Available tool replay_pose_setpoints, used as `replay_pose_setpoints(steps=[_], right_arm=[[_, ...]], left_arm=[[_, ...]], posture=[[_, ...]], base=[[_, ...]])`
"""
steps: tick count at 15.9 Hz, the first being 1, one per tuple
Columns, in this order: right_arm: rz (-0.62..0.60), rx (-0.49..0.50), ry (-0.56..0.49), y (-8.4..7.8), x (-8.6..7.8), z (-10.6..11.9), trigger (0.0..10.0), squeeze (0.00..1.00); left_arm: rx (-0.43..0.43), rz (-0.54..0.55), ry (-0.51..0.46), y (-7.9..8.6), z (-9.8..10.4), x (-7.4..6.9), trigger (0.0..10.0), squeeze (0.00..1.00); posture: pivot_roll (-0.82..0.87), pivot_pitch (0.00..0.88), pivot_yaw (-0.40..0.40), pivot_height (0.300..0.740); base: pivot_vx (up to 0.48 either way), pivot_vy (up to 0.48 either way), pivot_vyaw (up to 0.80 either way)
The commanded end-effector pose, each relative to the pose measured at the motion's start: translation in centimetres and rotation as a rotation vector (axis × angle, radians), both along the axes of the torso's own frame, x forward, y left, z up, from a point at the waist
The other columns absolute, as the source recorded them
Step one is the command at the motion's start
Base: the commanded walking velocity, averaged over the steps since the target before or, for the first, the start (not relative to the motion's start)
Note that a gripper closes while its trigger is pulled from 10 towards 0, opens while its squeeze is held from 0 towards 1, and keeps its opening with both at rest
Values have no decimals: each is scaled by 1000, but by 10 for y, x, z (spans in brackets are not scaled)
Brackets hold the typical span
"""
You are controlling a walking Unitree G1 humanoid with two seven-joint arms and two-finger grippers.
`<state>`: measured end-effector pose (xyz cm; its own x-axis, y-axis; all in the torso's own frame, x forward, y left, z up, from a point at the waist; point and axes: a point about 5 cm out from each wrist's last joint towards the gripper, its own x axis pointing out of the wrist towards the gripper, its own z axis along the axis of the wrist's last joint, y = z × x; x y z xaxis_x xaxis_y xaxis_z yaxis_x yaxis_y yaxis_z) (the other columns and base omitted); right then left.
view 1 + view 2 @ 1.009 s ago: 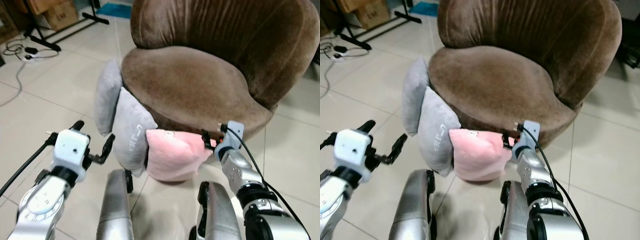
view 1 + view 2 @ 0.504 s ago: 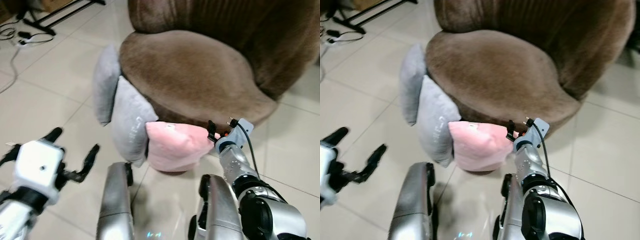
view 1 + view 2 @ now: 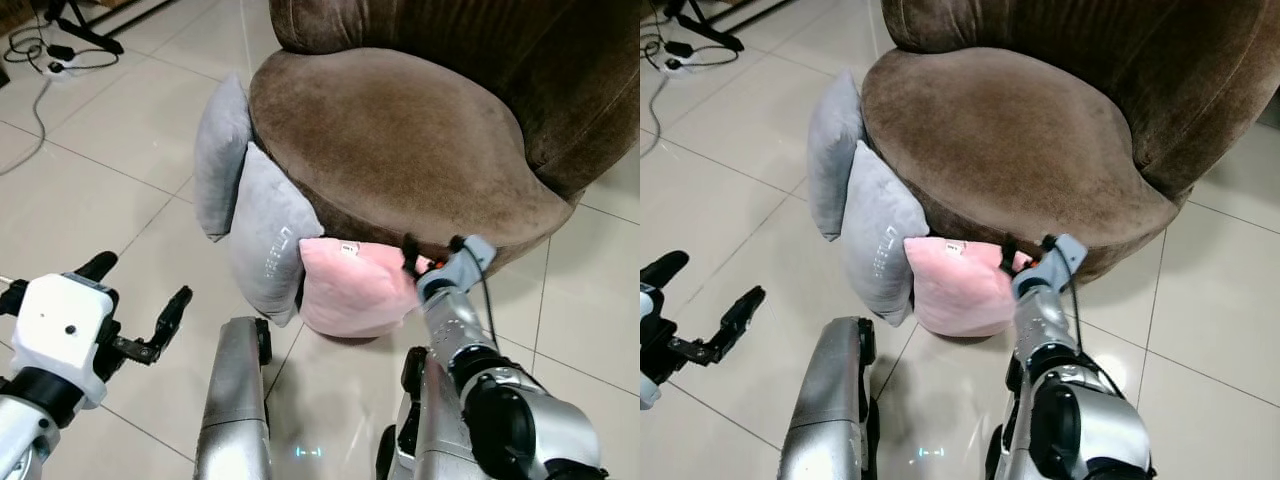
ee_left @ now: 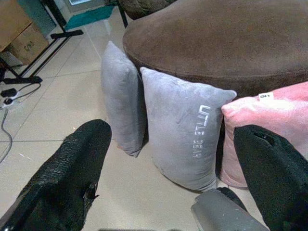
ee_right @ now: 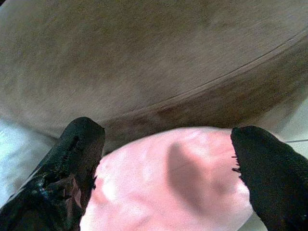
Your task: Move the pillow to the sofa from floor
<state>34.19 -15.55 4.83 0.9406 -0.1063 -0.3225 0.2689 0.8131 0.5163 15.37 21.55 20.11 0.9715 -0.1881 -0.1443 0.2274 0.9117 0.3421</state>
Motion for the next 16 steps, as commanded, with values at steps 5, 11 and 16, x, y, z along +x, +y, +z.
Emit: replay_pose_setpoints(steps=[5, 11, 16], right_arm=[[-75, -54, -14, -16, 0, 3, 10000, 0], [-203, 207, 49, -9, -3, -6, 10000, 0], [-160, 271, 4, 13, 4, 3, 10000, 0]], left_arm=[[2, 17, 17, 5, -1, 0, 10000, 0], [8, 16, 20, 2, 4, -8, 10000, 0], [15, 33, 17, 7, 8, -10, 10000, 0]], posture=[[368, 196, -32, 460], [429, 214, -21, 460], [432, 205, -17, 460]], base=[[0, 0, 0], [0, 0, 0], [0, 0, 0]])
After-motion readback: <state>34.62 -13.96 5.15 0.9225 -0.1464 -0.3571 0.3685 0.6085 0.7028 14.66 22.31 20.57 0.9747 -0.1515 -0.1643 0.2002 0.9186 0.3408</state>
